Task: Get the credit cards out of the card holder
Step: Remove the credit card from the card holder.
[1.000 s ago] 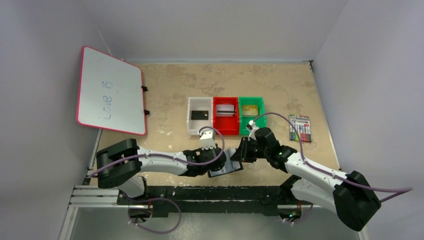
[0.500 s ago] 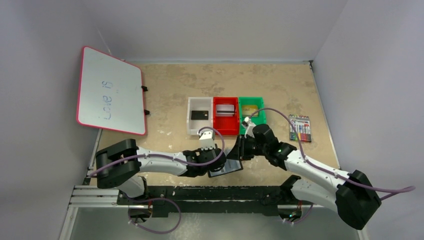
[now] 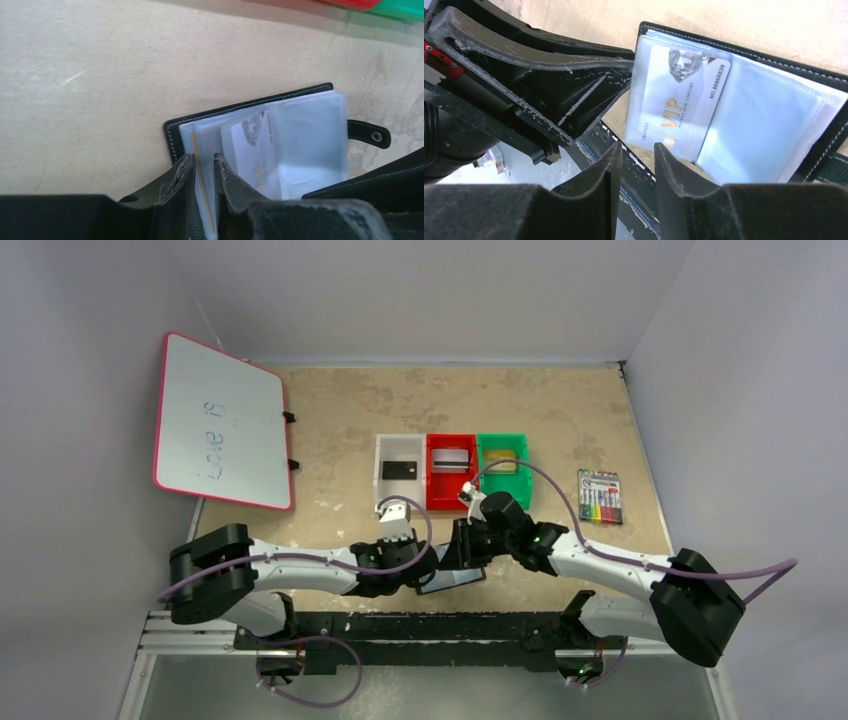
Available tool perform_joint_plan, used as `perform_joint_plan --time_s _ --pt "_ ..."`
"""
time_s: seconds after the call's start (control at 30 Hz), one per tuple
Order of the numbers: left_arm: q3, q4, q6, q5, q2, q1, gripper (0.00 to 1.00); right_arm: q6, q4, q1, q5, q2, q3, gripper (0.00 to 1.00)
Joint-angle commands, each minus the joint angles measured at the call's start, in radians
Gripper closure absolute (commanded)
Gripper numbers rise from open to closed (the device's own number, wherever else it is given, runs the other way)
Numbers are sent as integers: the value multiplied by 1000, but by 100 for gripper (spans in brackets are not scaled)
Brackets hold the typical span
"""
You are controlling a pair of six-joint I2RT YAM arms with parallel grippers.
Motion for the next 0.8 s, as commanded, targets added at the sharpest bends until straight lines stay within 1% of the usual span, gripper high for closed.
perform_joint_plan --time_s 0.0,0.07,0.13,0.17,0.23,0.3,0.4,0.53,0.63,0.77 --pt "-43 -64 -71 -74 -77 -5 80 3 100 9 -45 20 27 67" --pt "-65 -38 -68 -70 -98 -5 80 9 90 12 -11 18 28 67" --pt "-74 -6 -55 -57 -110 -5 79 13 -6 11 74 11 42 68" --pt "-76 7 -51 -52 -111 -5 80 27 -34 12 90 9 41 68" --pt "-76 19 -47 -46 -110 -4 80 75 -54 8 146 3 25 70" --pt "-73 22 -46 -46 -110 -5 80 98 -47 -2 162 2 -3 71" --pt "-77 35 -34 -47 -121 -5 80 117 -7 -24 154 2 -38 71" --pt "-79 74 20 -35 -134 -6 79 122 126 -69 55 19 -98 71" --pt "-73 104 72 -5 -126 -8 75 120 183 -83 24 48 -115 71" --pt "-42 67 93 6 -89 -12 72 120 251 -99 -14 88 -136 71"
